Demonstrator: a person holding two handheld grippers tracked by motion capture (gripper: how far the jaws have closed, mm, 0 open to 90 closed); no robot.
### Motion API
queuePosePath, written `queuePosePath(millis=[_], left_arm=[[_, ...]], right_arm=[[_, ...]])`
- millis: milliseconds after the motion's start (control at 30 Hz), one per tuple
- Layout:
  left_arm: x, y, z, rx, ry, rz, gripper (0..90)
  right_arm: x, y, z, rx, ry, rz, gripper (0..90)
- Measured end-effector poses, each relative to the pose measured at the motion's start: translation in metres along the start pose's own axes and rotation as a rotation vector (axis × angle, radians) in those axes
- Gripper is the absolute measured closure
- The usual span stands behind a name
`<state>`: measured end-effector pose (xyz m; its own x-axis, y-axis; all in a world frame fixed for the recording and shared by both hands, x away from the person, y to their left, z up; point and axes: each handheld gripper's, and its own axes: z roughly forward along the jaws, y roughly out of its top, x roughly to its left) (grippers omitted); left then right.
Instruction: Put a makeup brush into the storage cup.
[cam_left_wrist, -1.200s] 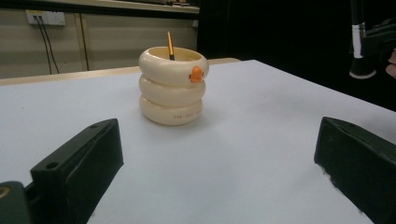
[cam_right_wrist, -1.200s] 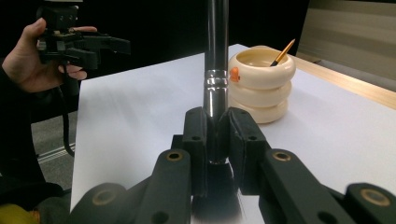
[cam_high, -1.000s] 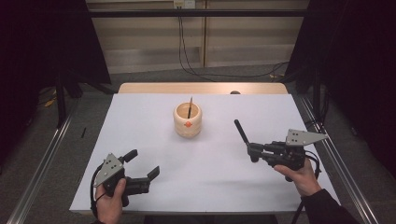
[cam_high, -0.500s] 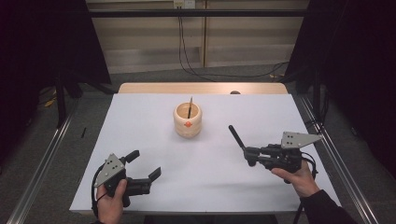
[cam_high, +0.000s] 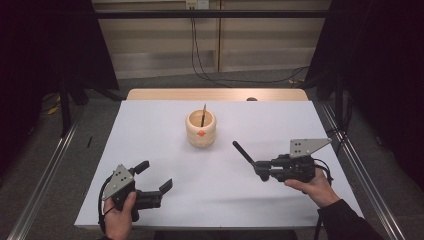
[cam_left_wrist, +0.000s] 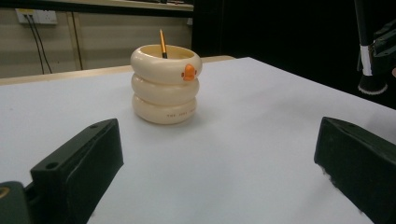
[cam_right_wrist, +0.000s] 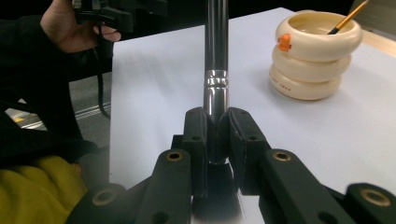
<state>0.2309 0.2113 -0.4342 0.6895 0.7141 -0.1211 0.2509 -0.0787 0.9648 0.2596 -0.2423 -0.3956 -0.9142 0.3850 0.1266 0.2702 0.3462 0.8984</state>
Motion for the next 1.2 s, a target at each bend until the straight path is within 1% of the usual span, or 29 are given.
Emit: queuePosePath(millis=[200,233,267,333,433,467,533,567,600,633,767,833,867,967,1000,1067,1100,1167,1200], left_arm=[[0.0,0.0,0.001,0.001,0.0,-0.001,1.0],[0.0,0.0,0.001,0.002,0.001,0.004,1.0],[0.0,0.0,0.001,0.002,0.0,0.004,1.0],[0.0,0.0,0.0,0.005,-0.001,0.008,1.0],[0.0,0.0,0.001,0.004,-0.004,0.006,1.0],[0.0,0.0,0.001,0.005,-0.003,0.005,1.0],[-0.001,0.0,0.001,0.006,-0.005,0.009,1.0],[0.0,0.0,0.002,0.006,-0.015,0.012,1.0],[0.0,0.0,0.002,0.006,-0.014,0.012,1.0],[0.0,0.0,0.002,0.008,-0.006,0.013,1.0],[0.0,0.0,0.002,0.013,-0.002,0.016,1.0],[0.0,0.0,0.001,0.009,-0.01,0.014,1.0],[0.0,0.0,0.001,0.009,-0.004,0.013,1.0],[0.001,0.0,0.001,0.011,-0.008,0.016,1.0],[0.0,0.0,0.002,0.015,-0.004,0.019,1.0],[0.0,0.0,0.002,0.014,-0.011,0.022,1.0],[0.0,0.0,0.002,0.015,-0.012,0.022,1.0],[0.001,0.0,0.002,0.015,-0.02,0.021,1.0],[0.0,0.0,0.002,0.018,-0.008,0.021,1.0]], right_arm=[[-0.002,0.009,0.01,0.068,0.017,-0.032,77.6],[-0.002,0.011,0.012,0.075,0.016,-0.037,77.6],[-0.002,0.011,0.013,0.084,0.026,-0.037,77.6],[-0.002,0.013,0.016,0.118,0.015,-0.049,77.6],[-0.002,0.014,0.018,0.169,0.016,-0.055,77.6],[-0.002,0.015,0.019,0.178,0.022,-0.056,77.6],[-0.001,0.016,0.022,0.214,0.029,-0.059,77.6],[-0.001,0.016,0.024,0.234,0.033,-0.073,77.6],[-0.001,0.017,0.026,0.253,0.035,-0.08,77.6],[0.0,0.018,0.027,0.267,0.044,-0.086,77.6],[0.001,0.023,0.031,0.308,0.066,-0.109,77.5],[0.001,0.025,0.035,0.346,0.072,-0.122,77.5],[0.001,0.025,0.036,0.366,0.074,-0.122,77.6],[0.001,0.026,0.041,0.419,0.082,-0.13,77.5],[0.002,0.027,0.042,0.43,0.082,-0.136,77.5],[0.002,0.027,0.045,0.448,0.066,-0.151,77.5],[0.002,0.027,0.047,0.456,0.067,-0.157,77.5],[0.002,0.026,0.05,0.491,0.062,-0.172,77.6],[0.003,0.025,0.052,0.507,0.061,-0.181,77.6]])
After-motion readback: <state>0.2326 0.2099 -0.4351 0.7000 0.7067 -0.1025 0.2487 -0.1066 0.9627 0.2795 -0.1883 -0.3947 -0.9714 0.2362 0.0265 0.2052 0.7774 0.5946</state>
